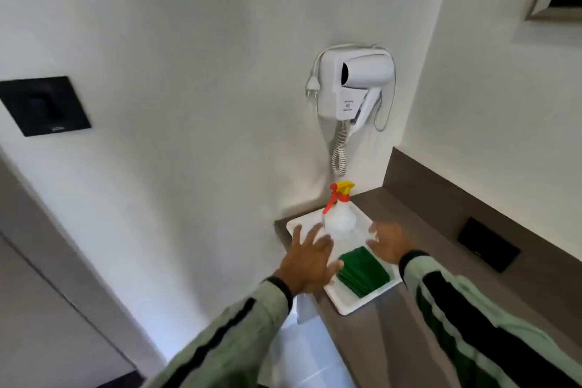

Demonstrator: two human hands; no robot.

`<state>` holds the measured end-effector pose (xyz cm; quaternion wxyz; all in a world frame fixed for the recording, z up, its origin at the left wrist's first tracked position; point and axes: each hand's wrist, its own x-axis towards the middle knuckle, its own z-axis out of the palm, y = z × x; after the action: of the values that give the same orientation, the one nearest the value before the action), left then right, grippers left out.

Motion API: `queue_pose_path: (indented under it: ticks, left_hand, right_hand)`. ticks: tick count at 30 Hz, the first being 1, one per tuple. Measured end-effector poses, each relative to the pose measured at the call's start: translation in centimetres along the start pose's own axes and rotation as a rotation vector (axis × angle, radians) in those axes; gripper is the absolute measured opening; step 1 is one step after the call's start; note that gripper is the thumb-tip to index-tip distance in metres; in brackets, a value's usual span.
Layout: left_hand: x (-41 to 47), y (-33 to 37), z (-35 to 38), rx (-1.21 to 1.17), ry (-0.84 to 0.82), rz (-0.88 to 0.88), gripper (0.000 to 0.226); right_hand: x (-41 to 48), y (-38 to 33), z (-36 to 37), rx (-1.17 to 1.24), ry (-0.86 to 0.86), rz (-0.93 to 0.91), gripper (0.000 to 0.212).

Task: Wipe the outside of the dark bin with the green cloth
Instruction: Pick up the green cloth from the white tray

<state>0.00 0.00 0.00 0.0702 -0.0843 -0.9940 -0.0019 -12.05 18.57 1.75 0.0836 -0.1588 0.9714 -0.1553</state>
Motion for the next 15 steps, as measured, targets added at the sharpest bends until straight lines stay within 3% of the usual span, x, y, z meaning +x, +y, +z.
queue_pose_path:
  ticks: [2,9,15]
  left_hand:
    - [0.8,2.2,2.2,-0.105,-0.199,0.003,0.059]
    - [3.2,5.9,6.2,-0.142,-0.365,0.035,0.058]
    - [3.7,5.9,7.5,-0.21,-0.422,-0.049,0.062]
  right_hand:
    - [0.7,1.7,1.7,-0.053,-0.12,0.042,0.036]
    - [2.8,4.7,5.5,-0.097,-0.273,0.14,0.043]
    - [5.2,5.8,7.2,0.104,-0.341,0.228,0.034]
